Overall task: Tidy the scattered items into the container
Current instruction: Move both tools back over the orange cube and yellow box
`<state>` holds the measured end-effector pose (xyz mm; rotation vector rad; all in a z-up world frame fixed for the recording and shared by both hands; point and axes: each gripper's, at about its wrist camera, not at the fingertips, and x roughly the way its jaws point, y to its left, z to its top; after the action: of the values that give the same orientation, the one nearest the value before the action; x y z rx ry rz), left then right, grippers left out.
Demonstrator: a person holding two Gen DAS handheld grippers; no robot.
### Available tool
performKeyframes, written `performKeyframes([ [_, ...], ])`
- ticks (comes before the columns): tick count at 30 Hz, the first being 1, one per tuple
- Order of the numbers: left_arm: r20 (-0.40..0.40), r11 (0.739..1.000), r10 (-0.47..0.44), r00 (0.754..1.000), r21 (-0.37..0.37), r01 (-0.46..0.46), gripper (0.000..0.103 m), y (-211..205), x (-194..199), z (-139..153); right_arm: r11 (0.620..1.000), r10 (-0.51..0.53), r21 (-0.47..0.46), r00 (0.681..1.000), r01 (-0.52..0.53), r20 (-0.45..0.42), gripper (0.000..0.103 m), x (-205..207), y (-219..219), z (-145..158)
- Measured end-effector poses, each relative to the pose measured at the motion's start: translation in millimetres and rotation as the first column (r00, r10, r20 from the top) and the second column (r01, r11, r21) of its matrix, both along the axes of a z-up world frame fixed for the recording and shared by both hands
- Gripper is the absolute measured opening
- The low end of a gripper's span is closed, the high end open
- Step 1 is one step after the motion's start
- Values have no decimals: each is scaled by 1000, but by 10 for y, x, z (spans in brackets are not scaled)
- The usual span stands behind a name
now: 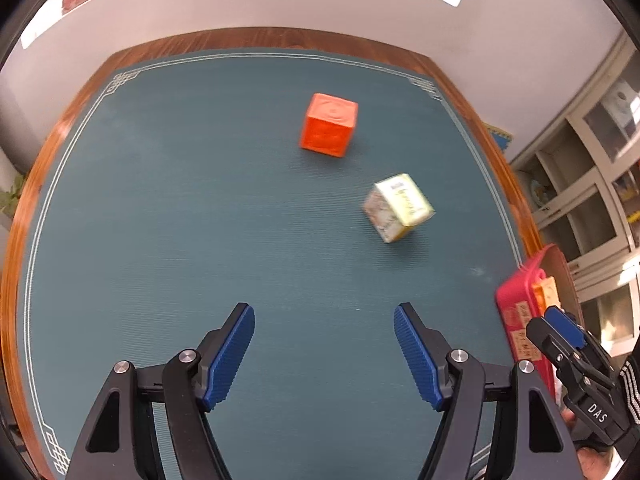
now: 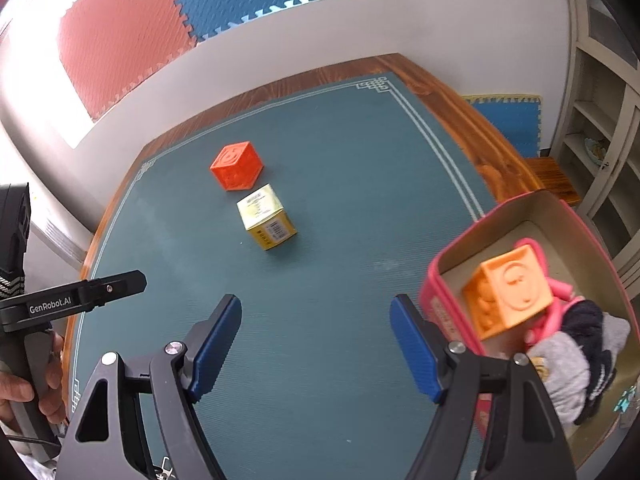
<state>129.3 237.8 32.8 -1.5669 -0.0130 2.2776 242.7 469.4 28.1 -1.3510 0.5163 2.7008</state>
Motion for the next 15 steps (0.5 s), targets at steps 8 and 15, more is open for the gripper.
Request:
performKeyframes([
  [8, 29, 1000, 8, 1000, -19, -7, 74, -152, -214, -105, 1000, 7, -11, 999, -6, 52, 80, -164, -169, -101],
  [15, 52, 1000, -11, 999, -16, 12, 74, -154, -412, -179, 1000, 1, -7, 997, 0, 75, 80, -313, -240, -128],
])
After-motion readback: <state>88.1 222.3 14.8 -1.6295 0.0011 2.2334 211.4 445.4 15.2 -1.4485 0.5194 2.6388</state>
